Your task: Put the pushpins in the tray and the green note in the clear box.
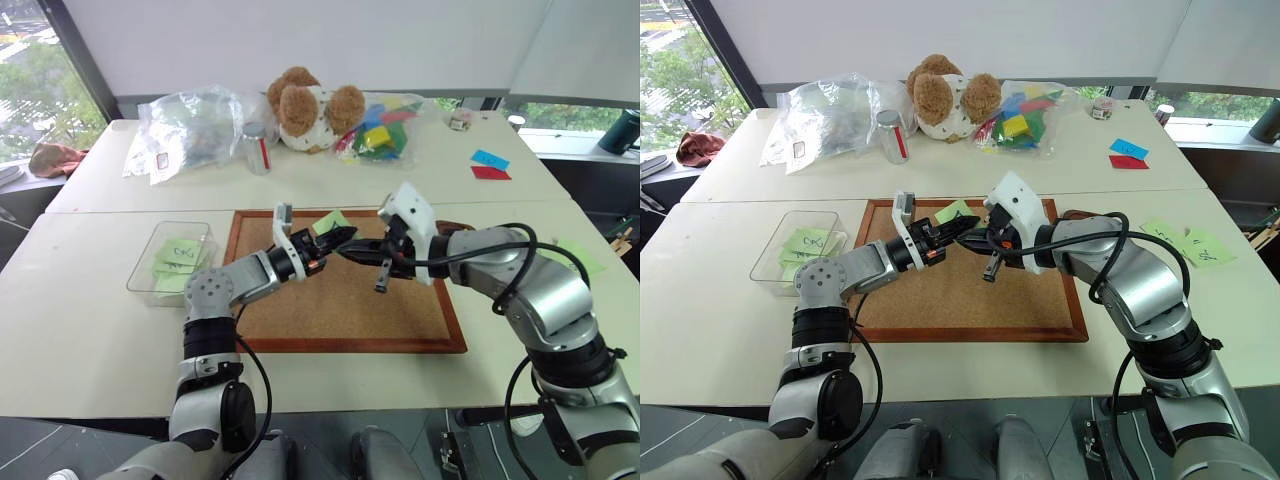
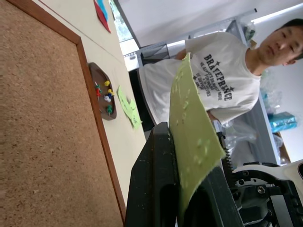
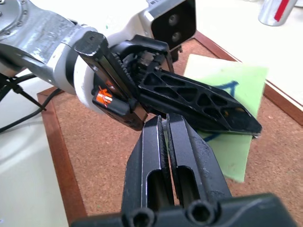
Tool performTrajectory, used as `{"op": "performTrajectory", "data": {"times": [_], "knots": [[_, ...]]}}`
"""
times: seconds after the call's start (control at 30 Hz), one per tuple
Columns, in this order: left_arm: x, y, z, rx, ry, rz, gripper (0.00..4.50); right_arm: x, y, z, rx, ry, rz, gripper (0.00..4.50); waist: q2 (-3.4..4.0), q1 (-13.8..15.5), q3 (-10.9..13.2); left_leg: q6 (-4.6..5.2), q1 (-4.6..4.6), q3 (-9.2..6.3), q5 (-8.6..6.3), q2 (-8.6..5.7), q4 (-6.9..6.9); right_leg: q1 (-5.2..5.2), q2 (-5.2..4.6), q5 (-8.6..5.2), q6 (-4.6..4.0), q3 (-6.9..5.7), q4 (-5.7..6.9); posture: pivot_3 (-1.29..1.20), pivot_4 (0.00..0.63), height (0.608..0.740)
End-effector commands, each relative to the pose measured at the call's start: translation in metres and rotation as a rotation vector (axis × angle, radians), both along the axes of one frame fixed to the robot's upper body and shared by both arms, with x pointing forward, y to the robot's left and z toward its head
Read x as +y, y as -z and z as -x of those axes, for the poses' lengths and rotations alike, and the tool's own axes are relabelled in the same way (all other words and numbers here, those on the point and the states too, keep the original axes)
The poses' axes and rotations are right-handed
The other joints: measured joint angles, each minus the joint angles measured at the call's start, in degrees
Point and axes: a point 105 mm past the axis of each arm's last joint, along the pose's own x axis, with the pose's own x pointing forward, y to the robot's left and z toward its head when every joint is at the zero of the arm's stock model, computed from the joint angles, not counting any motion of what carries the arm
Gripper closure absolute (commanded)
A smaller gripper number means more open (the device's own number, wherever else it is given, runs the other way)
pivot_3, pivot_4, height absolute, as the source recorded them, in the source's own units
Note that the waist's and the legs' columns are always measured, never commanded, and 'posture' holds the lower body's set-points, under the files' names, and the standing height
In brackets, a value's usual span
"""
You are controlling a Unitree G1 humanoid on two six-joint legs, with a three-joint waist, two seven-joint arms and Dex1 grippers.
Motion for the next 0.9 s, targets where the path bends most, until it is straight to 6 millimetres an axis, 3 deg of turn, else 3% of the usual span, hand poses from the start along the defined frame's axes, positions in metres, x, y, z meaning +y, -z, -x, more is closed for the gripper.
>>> {"op": "performTrajectory", "data": {"times": [0.03,0.77,0.9], "knots": [[0.004,-0.008,-0.002,-0.042,-0.023,0.011,4.49,0.001,-0.02,0.001,-0.095,-0.01,-0.006,4.5,0.0,0.0,0.0,0.0,0.0,0.0,0.0,0.0,0.0,0.0,0.0,0.0,0.0,0.0,0.0,0.0,0.15,0.74],[0.015,0.003,-0.01,-0.052,-0.077,-0.033,4.49,-0.015,-0.044,0.001,-0.175,0.045,-0.013,4.5,0.0,0.03,0.0,-0.01,0.0,0.0,0.01,0.0,0.01,0.0,0.0,0.0,0.0,0.0,0.01,0.0,0.15,0.74],[0.019,-0.006,-0.013,-0.068,-0.095,-0.01,4.49,-0.048,-0.042,-0.024,-0.179,0.217,-0.02,4.5,0.0,0.08,0.0,-0.01,0.0,0.0,0.01,0.0,0.01,0.0,0.0,0.0,0.0,0.0,0.01,0.0,0.15,0.74]]}}
